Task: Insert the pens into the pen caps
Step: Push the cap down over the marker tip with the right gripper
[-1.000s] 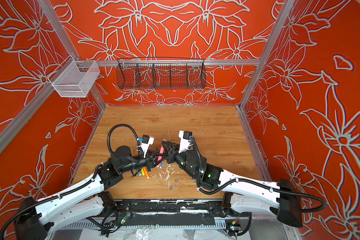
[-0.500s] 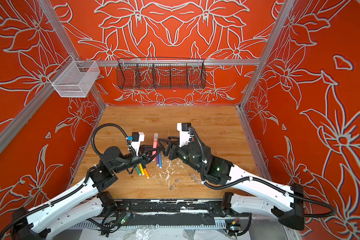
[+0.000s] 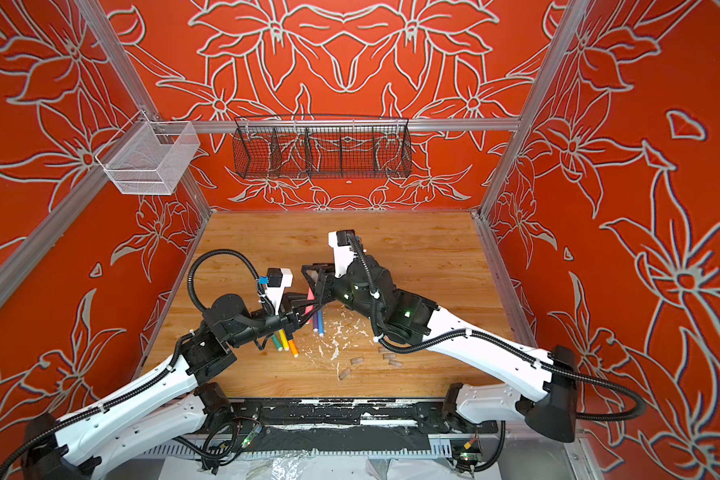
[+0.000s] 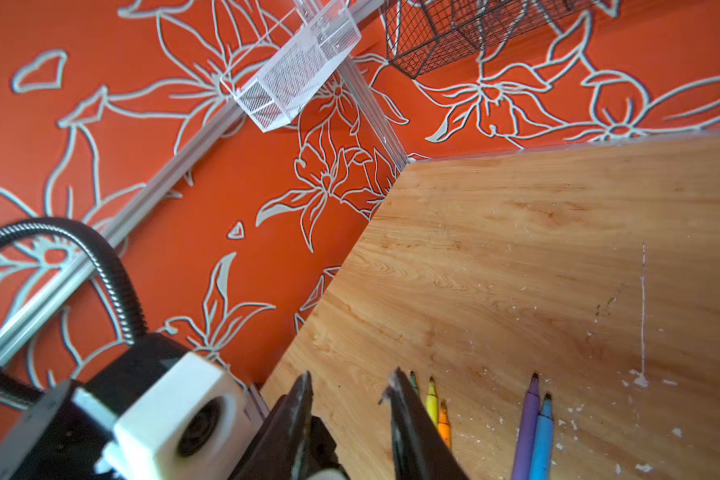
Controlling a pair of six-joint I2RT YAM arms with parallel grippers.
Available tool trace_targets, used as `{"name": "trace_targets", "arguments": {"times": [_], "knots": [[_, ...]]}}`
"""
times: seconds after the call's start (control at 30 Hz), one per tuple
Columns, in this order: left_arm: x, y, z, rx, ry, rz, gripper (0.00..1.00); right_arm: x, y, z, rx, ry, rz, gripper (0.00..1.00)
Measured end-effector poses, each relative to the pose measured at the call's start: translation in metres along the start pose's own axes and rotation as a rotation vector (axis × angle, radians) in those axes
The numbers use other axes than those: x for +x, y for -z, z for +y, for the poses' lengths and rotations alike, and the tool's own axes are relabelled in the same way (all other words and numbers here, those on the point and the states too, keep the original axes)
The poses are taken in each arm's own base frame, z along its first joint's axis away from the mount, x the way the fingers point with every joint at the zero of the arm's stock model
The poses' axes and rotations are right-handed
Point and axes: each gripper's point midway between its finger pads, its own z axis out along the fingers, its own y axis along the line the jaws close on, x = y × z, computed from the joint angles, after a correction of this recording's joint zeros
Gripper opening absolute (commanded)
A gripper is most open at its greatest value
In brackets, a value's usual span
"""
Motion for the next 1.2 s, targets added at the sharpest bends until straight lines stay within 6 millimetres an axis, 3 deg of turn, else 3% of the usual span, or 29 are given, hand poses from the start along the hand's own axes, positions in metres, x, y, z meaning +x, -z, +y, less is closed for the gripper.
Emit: {"name": "trace_targets", "arguments": {"times": [0.03,0.37,0.67,1.03,1.1,1.2], "knots": [[0.003,0.000,0.002,-0.010,0.003,0.008,0.00,0.003,-0.003,-0.001,0.005,0.004,0.011,0.00],[0.014,-0.003,0.015,-0.059,0.070,0.070,0.00,0.020,-0.003,-0.016,-0.034,-0.057,-0.032,0.00],[-0.010,-0.014,0.016,0.063,0.158,0.113,0.00,-0.003,0.001,-0.017,-0.036,-0.121,-0.220,0.00],[-0.012,-0.020,0.022,0.087,0.147,0.150,0.00,-0.008,0.000,-0.023,0.003,-0.137,-0.284,0.00],[-0.011,-0.019,0.023,0.081,0.131,0.159,0.00,-0.006,0.000,-0.024,0.015,-0.130,-0.270,0.15],[-0.011,-0.018,0.023,0.066,0.089,0.154,0.00,-0.007,0.000,-0.021,0.034,-0.115,-0.241,0.21]]}}
